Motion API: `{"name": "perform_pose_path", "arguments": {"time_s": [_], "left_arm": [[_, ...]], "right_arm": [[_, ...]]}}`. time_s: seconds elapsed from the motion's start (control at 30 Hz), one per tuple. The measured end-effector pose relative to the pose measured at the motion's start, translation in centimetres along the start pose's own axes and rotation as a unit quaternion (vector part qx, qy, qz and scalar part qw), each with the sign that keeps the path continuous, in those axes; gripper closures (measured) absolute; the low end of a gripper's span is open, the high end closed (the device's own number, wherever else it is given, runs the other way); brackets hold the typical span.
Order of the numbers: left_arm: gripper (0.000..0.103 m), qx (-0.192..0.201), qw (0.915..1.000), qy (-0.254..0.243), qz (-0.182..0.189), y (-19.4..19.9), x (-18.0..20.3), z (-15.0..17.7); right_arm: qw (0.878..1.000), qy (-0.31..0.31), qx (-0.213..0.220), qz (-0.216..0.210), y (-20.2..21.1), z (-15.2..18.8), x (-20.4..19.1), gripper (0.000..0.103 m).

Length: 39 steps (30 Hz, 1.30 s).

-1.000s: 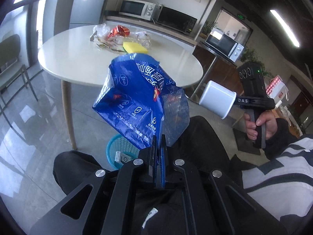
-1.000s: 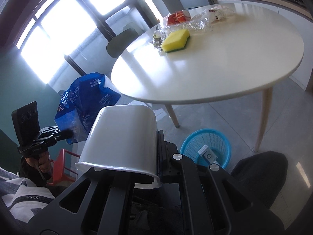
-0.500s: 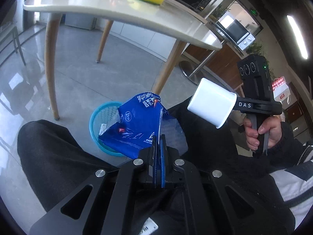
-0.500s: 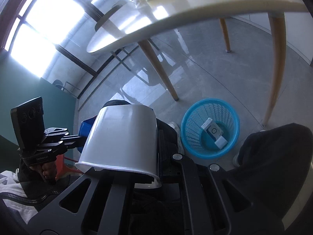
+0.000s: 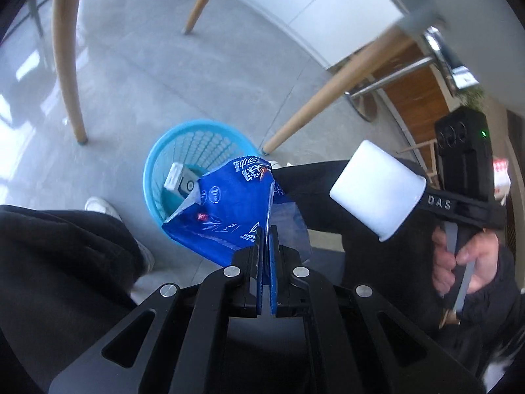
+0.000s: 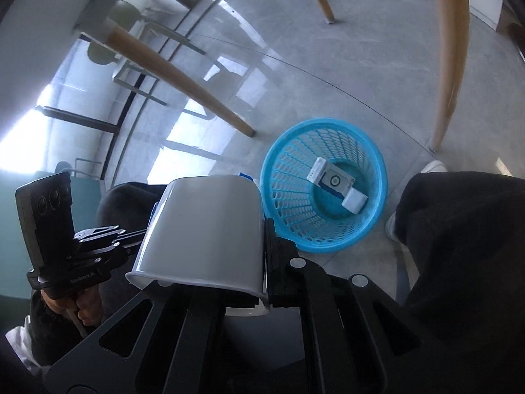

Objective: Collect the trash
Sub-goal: 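Carry the bag and cup down and drop both into the wastebasket, then raise both tools back toward the table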

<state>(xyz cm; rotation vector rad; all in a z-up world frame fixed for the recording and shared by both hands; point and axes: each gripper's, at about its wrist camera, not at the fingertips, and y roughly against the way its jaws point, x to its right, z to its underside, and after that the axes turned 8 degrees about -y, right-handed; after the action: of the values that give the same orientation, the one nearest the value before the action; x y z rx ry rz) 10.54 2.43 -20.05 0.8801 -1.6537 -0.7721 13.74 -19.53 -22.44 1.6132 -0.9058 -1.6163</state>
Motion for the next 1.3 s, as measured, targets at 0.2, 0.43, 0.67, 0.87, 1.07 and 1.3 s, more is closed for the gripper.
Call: {"name": "perform_pose_path", "arguments": {"time_s": [0.2, 0.43, 0.67, 0.87, 1.07, 1.3], "left_arm": [[0.101, -0.045, 0.9973, 0.057, -0.007, -6.2, -3.3, -2.3], [0.100, -0.075, 0.9924, 0.098, -0.007, -9.6, -5.5, -3.1], [0.100, -0.080, 0.9912, 0.105, -0.011, -10.5, -6.0, -3.2], [0.057, -0.080, 0.9903, 0.107, -0.038, -11.0, -6.6, -3.3], [0.010, -0.079, 0.9865, 0.127, -0.066, -10.9, -7.6, -3.2], [0.006, -0.067, 0.9856, 0.139, -0.068, -10.1, -8.3, -2.9]], "right_arm": [[0.998, -0.039, -0.020, 0.044, -5.4, -3.8, 2.4, 0.101], [0.994, -0.080, -0.040, 0.062, -9.6, -5.2, 5.7, 0.100], [0.995, -0.064, -0.035, 0.069, -10.4, -5.4, 5.6, 0.100], [0.994, -0.075, -0.035, 0.071, -10.5, -5.7, 5.9, 0.081], [0.994, -0.079, 0.002, 0.082, -9.4, -6.2, 6.0, 0.018], [0.993, -0.079, 0.011, 0.085, -8.7, -6.1, 6.0, 0.012]]}}
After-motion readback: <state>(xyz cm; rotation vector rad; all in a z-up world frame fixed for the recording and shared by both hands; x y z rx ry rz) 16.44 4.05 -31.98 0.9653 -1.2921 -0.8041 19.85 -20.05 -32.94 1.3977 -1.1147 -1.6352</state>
